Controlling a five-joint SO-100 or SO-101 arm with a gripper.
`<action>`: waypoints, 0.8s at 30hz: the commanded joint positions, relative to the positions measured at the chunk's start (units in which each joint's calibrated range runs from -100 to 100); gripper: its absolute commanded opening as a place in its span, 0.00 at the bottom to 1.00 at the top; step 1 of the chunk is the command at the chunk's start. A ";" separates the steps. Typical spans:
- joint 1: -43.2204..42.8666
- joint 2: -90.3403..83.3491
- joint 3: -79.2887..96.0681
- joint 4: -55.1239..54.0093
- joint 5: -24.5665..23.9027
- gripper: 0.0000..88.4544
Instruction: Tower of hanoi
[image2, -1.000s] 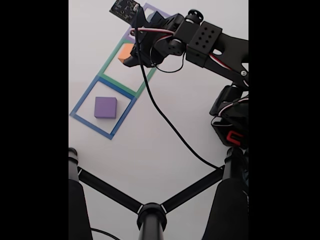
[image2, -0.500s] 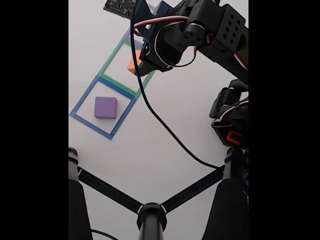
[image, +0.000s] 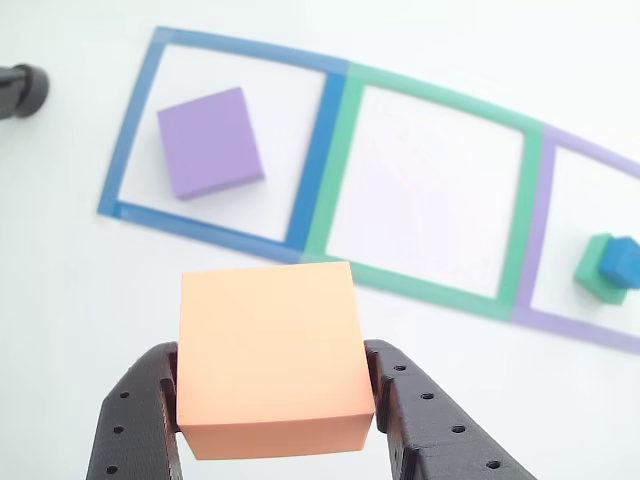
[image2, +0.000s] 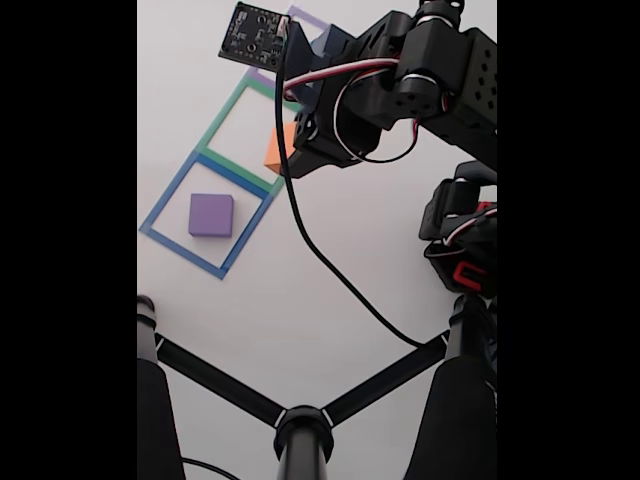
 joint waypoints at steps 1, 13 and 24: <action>-2.61 -5.27 8.51 -9.01 0.39 0.08; -6.65 -3.43 38.77 -53.85 0.39 0.09; -7.19 7.71 58.85 -93.19 0.39 0.10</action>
